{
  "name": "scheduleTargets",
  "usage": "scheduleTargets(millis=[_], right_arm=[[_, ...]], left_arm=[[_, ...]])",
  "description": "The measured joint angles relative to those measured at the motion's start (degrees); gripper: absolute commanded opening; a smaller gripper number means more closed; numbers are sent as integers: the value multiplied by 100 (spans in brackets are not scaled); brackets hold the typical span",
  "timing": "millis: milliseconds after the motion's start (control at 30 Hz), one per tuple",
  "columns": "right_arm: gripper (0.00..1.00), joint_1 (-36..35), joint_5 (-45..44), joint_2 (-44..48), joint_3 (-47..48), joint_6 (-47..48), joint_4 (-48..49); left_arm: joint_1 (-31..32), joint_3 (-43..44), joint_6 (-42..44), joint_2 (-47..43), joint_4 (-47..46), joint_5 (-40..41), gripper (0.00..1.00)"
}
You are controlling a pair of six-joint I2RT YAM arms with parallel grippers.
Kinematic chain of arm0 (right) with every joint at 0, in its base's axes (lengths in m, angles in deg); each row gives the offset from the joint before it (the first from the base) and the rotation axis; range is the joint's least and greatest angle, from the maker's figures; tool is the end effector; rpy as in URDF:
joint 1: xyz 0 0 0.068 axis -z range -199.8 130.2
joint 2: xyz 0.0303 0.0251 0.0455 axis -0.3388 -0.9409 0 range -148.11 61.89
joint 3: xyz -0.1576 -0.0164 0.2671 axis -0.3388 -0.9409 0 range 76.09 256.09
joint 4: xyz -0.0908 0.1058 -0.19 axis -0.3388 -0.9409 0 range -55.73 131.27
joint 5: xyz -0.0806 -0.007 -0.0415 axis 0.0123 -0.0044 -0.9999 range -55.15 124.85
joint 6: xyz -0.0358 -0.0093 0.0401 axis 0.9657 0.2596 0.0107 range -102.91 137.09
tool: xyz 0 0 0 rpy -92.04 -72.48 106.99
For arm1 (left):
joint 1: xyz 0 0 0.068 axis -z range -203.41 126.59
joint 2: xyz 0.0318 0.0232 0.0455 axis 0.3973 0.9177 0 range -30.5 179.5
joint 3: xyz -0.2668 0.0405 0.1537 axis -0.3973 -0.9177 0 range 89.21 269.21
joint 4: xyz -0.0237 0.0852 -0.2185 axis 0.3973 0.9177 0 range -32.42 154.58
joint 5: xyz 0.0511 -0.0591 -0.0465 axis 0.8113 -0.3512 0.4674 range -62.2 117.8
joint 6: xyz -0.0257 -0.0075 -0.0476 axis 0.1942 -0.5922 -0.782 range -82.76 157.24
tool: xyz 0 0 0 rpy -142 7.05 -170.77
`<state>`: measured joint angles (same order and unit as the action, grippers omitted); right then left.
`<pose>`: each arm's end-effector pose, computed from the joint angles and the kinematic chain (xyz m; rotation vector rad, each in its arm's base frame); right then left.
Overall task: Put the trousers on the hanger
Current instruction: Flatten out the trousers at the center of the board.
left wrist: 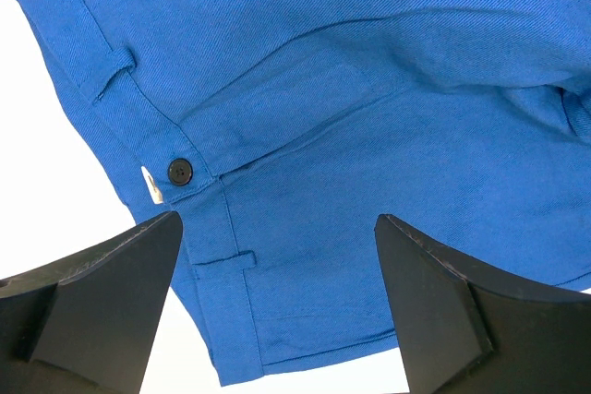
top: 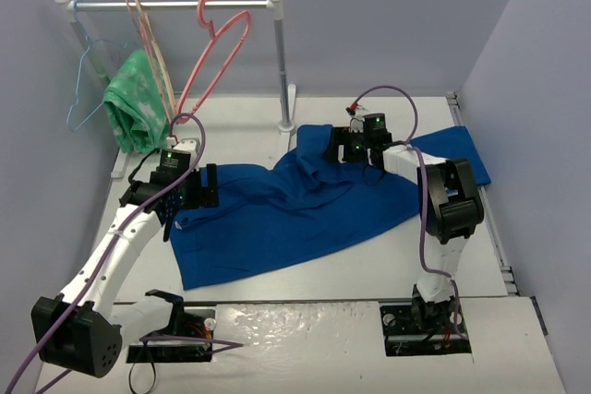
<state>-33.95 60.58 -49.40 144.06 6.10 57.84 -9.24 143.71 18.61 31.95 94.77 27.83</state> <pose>0.4079 0.1191 0.2422 -0.3441 2.0368 0.7301 0.1760 -0.0445 0.3329 -0.0927 2.3742 -0.2761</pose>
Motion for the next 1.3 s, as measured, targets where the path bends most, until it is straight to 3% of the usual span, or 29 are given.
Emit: scheduleTargets(millis=[300, 633, 1067, 1300], right_arm=[[65, 5, 528, -249, 101, -13, 238], [65, -93, 1016, -409, 436, 5, 340], [72, -171, 574, -598, 632, 86, 112], [69, -182, 273, -598, 624, 97, 108]], left_arm=[[0, 0, 0, 0, 0, 0, 83], [0, 0, 0, 0, 0, 0, 83], [0, 0, 0, 0, 0, -2, 83], [0, 0, 2, 0, 0, -4, 83]])
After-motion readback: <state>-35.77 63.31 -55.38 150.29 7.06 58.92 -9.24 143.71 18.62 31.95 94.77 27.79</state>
